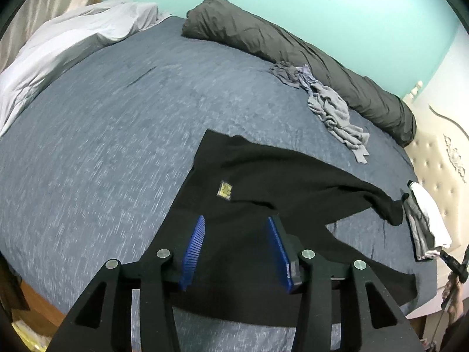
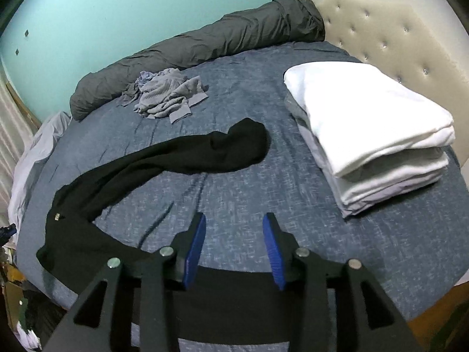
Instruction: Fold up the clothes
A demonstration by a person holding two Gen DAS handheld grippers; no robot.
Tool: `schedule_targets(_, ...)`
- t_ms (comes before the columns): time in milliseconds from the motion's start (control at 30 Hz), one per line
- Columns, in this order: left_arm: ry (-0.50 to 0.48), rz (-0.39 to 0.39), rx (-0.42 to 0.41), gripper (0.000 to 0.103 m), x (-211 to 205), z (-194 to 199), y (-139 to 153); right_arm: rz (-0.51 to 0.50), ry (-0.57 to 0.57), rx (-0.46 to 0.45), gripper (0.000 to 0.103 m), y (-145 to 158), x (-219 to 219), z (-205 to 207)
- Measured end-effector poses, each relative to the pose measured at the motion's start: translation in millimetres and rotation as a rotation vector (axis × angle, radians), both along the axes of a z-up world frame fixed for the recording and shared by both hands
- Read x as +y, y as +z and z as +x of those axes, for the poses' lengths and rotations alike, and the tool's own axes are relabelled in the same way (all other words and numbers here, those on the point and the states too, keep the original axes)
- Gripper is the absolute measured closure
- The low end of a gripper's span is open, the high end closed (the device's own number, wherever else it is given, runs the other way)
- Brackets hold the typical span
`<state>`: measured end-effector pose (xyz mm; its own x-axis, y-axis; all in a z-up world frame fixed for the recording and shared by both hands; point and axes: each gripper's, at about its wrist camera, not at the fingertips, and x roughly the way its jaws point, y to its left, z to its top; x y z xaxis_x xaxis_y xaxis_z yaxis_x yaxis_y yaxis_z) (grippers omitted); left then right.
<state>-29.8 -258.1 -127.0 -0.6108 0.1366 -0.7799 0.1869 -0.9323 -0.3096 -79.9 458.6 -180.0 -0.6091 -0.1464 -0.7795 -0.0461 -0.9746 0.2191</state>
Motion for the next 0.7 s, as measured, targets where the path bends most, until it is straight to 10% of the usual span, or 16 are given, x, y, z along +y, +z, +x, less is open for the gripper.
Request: schedule_targets(700, 0.002, -0.003, -0.095, 0.048, -30.4, -176.7, -90.5, -0.047, -0.12, -0.098, 0.044, -75.6, -6.3, -157.5)
